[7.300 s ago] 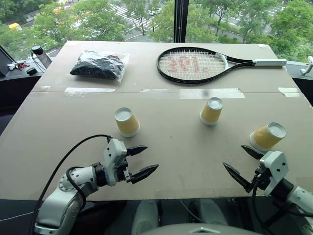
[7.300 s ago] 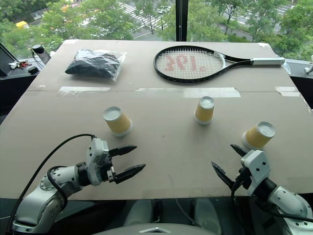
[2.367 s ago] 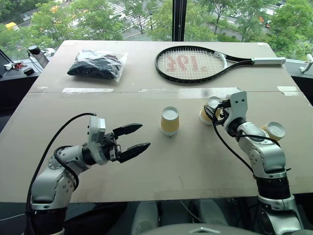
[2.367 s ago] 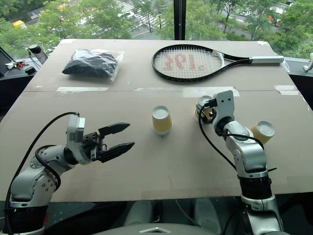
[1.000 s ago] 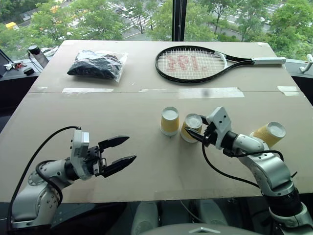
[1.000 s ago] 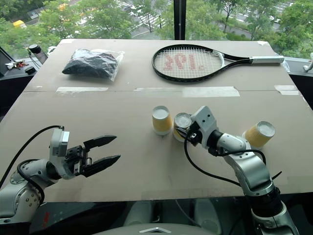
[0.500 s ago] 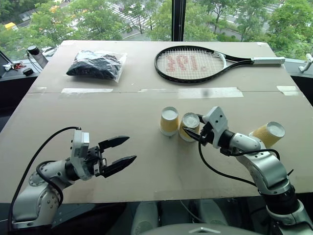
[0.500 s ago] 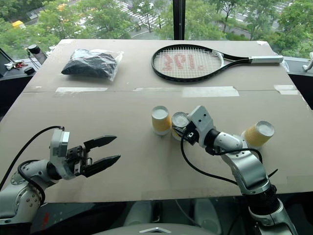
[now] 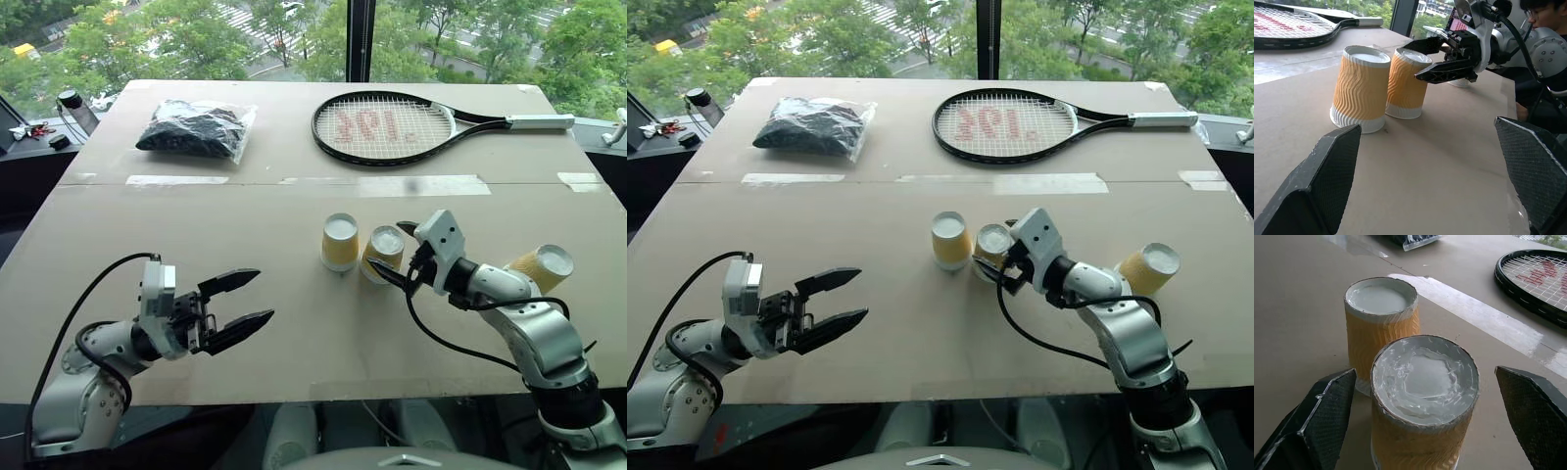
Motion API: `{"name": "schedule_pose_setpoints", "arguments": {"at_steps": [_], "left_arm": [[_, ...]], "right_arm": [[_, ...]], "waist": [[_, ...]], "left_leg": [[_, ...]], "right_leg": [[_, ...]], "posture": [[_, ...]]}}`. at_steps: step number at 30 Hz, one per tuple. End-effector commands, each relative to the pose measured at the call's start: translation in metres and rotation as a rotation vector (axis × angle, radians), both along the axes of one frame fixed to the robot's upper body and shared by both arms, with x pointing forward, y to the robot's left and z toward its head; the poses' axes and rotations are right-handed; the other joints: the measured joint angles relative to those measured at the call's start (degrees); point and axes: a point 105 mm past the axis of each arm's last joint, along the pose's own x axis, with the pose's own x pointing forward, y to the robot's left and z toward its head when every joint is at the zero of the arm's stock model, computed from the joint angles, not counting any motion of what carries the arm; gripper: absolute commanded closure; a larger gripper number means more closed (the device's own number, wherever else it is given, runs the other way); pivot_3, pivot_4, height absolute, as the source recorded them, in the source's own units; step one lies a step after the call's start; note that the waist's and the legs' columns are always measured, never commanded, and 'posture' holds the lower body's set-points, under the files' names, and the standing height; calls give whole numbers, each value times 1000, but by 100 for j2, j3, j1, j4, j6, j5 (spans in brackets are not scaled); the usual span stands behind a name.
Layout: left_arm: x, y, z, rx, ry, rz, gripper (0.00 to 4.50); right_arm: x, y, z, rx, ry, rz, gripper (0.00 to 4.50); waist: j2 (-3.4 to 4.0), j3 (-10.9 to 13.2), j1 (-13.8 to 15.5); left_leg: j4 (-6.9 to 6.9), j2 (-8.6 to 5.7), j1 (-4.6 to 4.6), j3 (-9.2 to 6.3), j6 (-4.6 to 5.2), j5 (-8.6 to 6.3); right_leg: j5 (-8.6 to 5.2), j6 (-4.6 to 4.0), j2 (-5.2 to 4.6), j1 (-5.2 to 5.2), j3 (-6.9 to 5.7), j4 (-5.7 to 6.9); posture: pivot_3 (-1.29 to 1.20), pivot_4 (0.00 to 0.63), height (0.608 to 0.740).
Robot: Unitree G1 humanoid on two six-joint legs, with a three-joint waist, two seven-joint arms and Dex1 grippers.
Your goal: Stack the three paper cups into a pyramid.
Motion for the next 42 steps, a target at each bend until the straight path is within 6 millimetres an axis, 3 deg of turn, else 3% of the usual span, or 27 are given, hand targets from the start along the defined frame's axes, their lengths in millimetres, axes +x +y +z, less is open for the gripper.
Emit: {"name": "schedule_pose_setpoints", "arguments": {"at_steps": [1, 4, 8, 11, 17, 27, 32, 35, 37, 38, 42], "left_arm": [[-2, -4, 7, -42, -70, -51, 0], [-3, -10, 7, -43, -88, -111, 0], [-4, -26, 12, -65, -52, -254, 0], [-3, -33, 15, -73, -47, -311, 0], [-1, -35, 16, -77, -44, -335, 0], [-8, -32, 15, -76, -35, -334, 0], [-8, -31, 15, -75, -34, -327, 0], [-8, -31, 14, -76, -31, -325, 0], [-8, -31, 14, -76, -29, -323, 0], [-7, -31, 14, -77, -29, -321, 0], [-6, -32, 14, -78, -30, -318, 0]], "right_arm": [[-22, -18, 45, 75, -158, -2, 22], [-25, -37, 55, 82, -190, -88, 22], [-16, -105, 49, 1, -160, -413, 22], [-18, -145, 36, -72, -125, -591, 22], [-25, -170, 14, -84, -50, -709, 22], [-19, -187, -18, -9, 78, -805, 22], [-18, -194, -20, 8, 80, -833, 22], [-19, -193, -19, 14, 75, -824, 777], [-20, -189, -14, 25, 54, -797, 1789], [-20, -186, -10, 14, 39, -780, 2044], [-16, -164, 9, 38, 3, -653, 2044]], "waist": [[0, 0, 0], [-3, -2, -21], [-3, -2, -16], [-3, -2, 12], [1, -1, -68], [3, 0, -36], [4, 1, -34], [4, 1, -35], [4, 1, -35], [4, 1, -35], [5, 1, -36]], "left_leg": [[0, 0, 0, 1, 1, 0], [0, -1, 5, 1, 6, -4], [2, -2, 7, 0, 19, -11], [3, -5, 6, 2, 3, -2], [-1, -4, 15, 5, 1, -1], [0, -3, 13, 4, 3, -2], [0, -3, 13, 1, 4, -2], [0, -3, 13, 2, 7, -4], [0, -3, 13, 3, 6, -4], [0, -3, 13, 2, 6, -4], [0, -3, 13, 3, 7, -4]], "right_leg": [[0, 0, 0, 0, 0, 0], [0, 1, 2, 2, -3, 3], [1, 0, 4, 5, -1, 6], [0, 1, 4, 6, 0, 1], [0, 1, 19, 4, 19, 4], [0, 2, 14, 4, 30, 3], [0, 2, 15, 4, 32, 4], [0, 2, 15, 4, 32, 4], [0, 2, 14, 4, 32, 3], [0, 2, 15, 4, 32, 3], [0, 2, 15, 4, 33, 3]], "posture": [[0, 150, 740], [0, 150, 740], [0, 150, 740], [0, 150, 740], [0, 150, 740], [0, 150, 740], [0, 150, 740], [0, 150, 740], [0, 150, 740], [0, 150, 740], [0, 150, 740]]}}
